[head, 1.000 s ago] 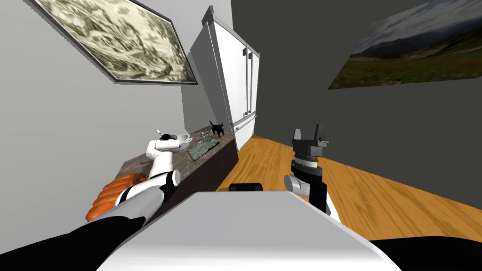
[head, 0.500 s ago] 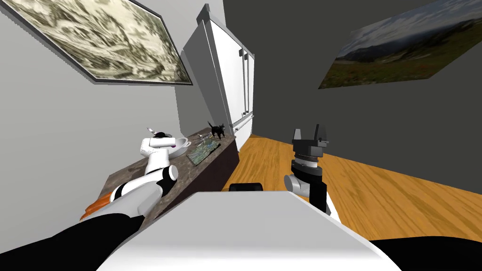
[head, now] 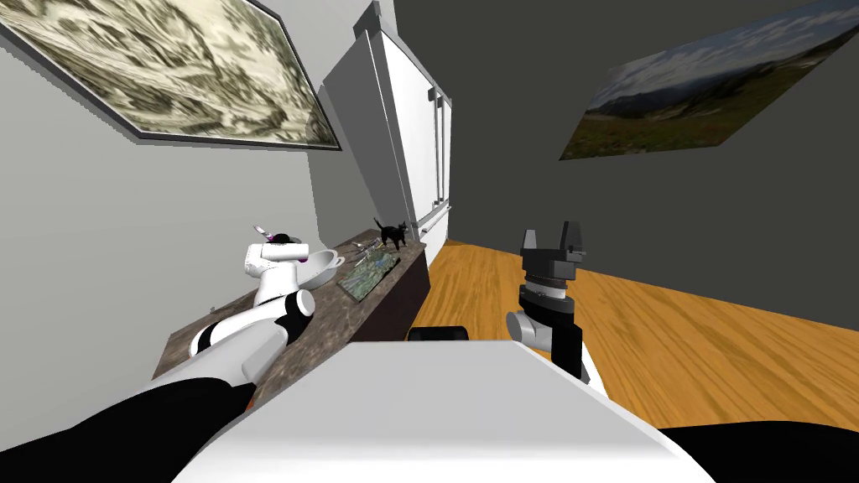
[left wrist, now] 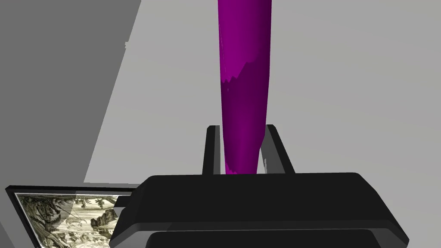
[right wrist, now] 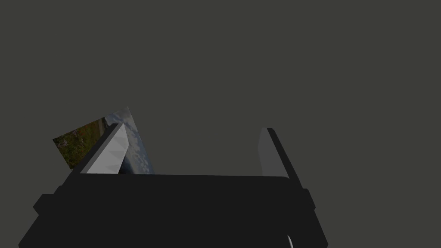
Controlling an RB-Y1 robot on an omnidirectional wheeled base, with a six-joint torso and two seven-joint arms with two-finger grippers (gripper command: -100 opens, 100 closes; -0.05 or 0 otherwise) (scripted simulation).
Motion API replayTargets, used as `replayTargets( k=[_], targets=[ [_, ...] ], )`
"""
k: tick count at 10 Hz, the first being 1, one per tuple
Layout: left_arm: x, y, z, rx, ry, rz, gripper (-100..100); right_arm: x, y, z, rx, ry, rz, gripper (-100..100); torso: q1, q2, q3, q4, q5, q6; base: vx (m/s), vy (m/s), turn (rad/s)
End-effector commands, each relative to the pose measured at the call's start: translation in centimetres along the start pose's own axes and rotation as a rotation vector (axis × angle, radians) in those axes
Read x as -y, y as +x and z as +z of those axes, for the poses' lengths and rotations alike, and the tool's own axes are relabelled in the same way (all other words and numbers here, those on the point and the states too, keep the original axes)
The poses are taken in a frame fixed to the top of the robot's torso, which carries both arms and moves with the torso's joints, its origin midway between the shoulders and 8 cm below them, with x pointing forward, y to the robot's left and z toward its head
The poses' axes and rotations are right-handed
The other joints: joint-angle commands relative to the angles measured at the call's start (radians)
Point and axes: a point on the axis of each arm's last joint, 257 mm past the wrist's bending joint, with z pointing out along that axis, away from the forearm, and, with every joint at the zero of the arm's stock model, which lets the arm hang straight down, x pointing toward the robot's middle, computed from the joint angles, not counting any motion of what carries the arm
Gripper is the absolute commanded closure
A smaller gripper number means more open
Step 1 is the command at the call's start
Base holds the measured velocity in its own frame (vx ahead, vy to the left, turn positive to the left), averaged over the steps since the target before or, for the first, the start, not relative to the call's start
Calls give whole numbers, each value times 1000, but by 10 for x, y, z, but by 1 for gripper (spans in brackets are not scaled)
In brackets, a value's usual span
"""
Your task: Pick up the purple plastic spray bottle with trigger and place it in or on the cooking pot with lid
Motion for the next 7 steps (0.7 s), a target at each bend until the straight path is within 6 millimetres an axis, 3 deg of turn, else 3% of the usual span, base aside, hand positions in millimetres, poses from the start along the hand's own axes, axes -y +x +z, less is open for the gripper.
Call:
replayTargets(
  k=[1, 2, 6, 7],
  targets=[
    [0, 0, 0, 0, 0, 0, 100, 0, 0, 0, 0, 0, 0, 0, 0, 0, 0, 0, 0, 0, 6, 103, -43],
    [0, -2, 0, 4, 1, 0, -100, 0, 0, 0, 0, 0, 0, 0, -6, 1, 0, 0, 0, -1, 3, 20, 1],
    [0, -2, 0, 4, 1, 0, -100, 0, 0, 0, 0, 0, 0, 0, -15, 2, 1, 0, -3, -1, 0, 2, 0],
    [0, -2, 0, 4, 1, 0, 0, 0, 0, 0, 0, 0, 0, 0, -15, 2, 1, 0, -3, -1, 0, 0, 0]
  ],
)
